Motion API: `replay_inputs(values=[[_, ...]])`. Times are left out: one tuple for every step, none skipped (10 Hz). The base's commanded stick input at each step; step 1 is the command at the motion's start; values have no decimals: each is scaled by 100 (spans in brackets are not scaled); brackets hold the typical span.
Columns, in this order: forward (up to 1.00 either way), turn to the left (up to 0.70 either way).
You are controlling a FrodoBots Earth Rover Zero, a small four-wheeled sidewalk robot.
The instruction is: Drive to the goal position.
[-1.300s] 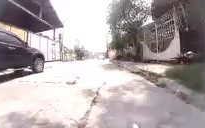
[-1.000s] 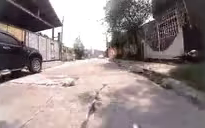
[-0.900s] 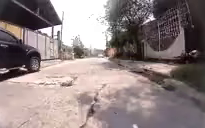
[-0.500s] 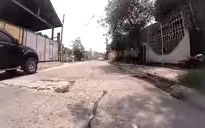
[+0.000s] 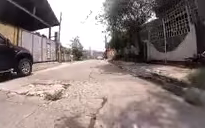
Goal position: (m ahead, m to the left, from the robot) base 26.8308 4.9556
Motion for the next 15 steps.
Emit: replay_inputs(values=[[70, 0], [70, 0], [70, 0], [70, 0], [70, 0], [70, 0], [70, 0], [70, 0], [70, 0], [70, 0], [70, 0], [70, 0], [70, 0], [70, 0], [70, 0]])
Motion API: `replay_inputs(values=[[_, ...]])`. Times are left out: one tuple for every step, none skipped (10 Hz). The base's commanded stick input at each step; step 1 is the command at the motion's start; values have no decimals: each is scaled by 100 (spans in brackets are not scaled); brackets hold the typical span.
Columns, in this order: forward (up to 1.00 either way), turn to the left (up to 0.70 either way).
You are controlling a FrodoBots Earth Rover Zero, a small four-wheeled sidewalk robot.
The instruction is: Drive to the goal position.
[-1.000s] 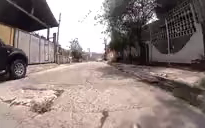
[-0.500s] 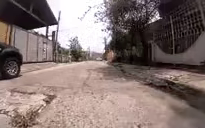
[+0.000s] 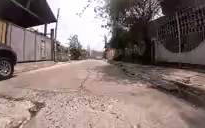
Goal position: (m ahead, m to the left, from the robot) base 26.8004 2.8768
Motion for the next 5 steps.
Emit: replay_inputs(values=[[70, 0], [70, 0], [70, 0], [70, 0], [70, 0]])
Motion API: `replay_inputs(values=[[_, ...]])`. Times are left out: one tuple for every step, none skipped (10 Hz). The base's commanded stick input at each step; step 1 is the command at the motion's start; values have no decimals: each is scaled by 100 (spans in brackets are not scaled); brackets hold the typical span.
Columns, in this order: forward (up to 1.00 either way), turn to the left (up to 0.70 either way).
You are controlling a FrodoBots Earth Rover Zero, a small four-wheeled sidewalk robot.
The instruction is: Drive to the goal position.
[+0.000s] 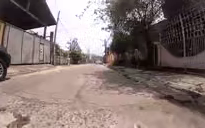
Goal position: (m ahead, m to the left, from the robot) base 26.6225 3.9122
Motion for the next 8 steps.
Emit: replay_inputs(values=[[70, 0], [70, 0], [70, 0], [70, 0], [70, 0], [70, 0], [70, 0], [70, 0]])
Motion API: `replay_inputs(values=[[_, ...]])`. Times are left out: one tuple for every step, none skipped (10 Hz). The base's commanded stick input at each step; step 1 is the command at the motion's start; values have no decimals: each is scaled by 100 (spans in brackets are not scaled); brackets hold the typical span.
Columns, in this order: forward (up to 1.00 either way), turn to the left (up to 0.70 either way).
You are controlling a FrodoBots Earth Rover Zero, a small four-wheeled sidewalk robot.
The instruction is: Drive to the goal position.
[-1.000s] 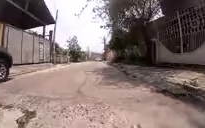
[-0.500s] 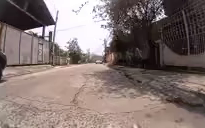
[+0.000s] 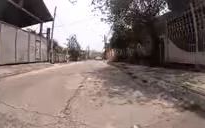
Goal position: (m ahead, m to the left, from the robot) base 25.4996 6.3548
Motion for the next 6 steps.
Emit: replay_inputs(values=[[70, 0], [70, 0], [70, 0], [70, 0], [70, 0], [70, 0]])
